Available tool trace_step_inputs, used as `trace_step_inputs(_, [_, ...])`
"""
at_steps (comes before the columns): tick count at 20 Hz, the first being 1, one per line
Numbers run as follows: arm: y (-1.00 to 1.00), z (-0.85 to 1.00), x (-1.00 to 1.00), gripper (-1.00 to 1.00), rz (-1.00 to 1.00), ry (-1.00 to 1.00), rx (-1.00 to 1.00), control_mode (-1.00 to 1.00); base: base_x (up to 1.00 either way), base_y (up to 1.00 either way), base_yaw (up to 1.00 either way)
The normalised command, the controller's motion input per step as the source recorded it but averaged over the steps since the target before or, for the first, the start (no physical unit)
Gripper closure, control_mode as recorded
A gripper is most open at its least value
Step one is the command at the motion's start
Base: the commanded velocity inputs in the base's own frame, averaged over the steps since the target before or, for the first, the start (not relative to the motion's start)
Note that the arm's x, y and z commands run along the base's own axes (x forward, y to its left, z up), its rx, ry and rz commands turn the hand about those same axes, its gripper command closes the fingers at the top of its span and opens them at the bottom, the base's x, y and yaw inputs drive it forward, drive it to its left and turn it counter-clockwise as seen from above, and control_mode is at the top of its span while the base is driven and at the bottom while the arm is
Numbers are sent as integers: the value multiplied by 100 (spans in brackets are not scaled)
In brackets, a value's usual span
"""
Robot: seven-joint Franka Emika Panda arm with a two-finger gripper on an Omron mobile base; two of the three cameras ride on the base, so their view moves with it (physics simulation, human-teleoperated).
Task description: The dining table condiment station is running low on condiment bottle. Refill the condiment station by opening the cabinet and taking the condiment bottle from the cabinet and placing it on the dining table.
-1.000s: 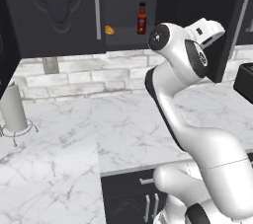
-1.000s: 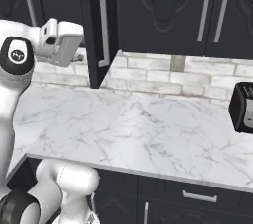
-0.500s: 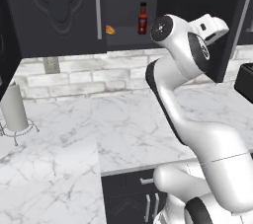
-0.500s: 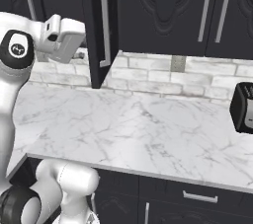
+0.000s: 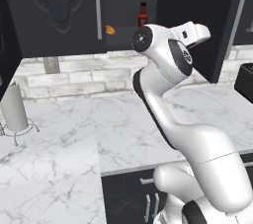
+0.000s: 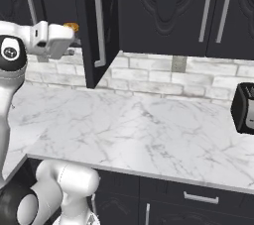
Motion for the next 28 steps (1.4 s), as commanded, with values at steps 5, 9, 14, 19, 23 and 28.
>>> trace_step_inputs(5, [22, -3, 65, -100, 3, -13, 25, -100, 0, 0, 0])
trace_step_inputs(9, [23, 0, 70, -100, 6, -13, 28, -100, 0, 0, 0])
trace_step_inputs(14, [18, -1, 35, -100, 3, -18, 12, -100, 0, 0, 0])
trace_step_inputs(19, [0, -1, 7, -100, 19, -29, 0, -100, 0, 0, 0])
trace_step_inputs(23, [-7, 4, 9, -100, 27, -14, 0, -100, 0, 0, 0])
trace_step_inputs(28, [-8, 17, 11, -100, 22, 0, 1, -100, 0, 0, 0])
